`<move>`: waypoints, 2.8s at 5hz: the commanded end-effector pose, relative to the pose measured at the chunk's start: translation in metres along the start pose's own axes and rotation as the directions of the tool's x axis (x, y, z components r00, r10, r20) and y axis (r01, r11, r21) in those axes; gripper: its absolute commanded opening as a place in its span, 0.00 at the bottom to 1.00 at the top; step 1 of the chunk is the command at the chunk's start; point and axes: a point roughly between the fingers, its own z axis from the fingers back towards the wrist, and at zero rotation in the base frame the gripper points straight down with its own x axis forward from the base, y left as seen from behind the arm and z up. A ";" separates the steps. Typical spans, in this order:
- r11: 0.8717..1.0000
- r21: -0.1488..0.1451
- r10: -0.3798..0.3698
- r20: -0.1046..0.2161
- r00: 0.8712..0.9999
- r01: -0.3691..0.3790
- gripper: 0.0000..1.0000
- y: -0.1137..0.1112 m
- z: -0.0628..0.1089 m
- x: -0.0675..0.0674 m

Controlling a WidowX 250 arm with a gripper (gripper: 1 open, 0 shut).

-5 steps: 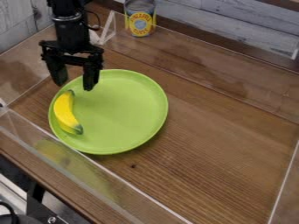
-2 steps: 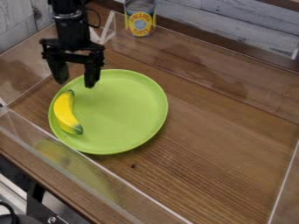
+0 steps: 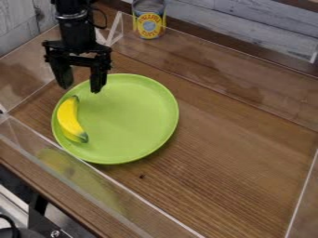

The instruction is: Remove the banana from inside the green plate and put it on the table

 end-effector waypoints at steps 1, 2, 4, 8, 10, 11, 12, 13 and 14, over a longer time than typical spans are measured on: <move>1.000 0.015 0.006 0.036 0.999 -0.007 1.00 0.005 -0.001 0.004; 1.000 0.023 0.012 0.031 0.999 -0.012 1.00 0.008 -0.013 0.004; 0.999 0.033 0.021 0.028 0.999 -0.022 0.00 0.008 -0.030 0.005; 0.997 0.014 -0.083 0.086 0.993 0.082 0.00 -0.041 0.049 -0.023; 0.977 0.009 -0.210 0.124 0.970 0.211 0.00 -0.098 0.083 -0.045; 0.965 0.009 -0.263 0.130 0.956 0.264 0.00 -0.120 0.089 -0.057; 0.951 0.013 -0.308 0.134 0.942 0.310 0.00 -0.140 0.094 -0.069; 0.933 0.017 -0.358 0.134 0.924 0.359 0.00 -0.159 0.096 -0.081; 0.914 0.021 -0.405 0.132 0.905 0.406 0.00 -0.178 0.097 -0.094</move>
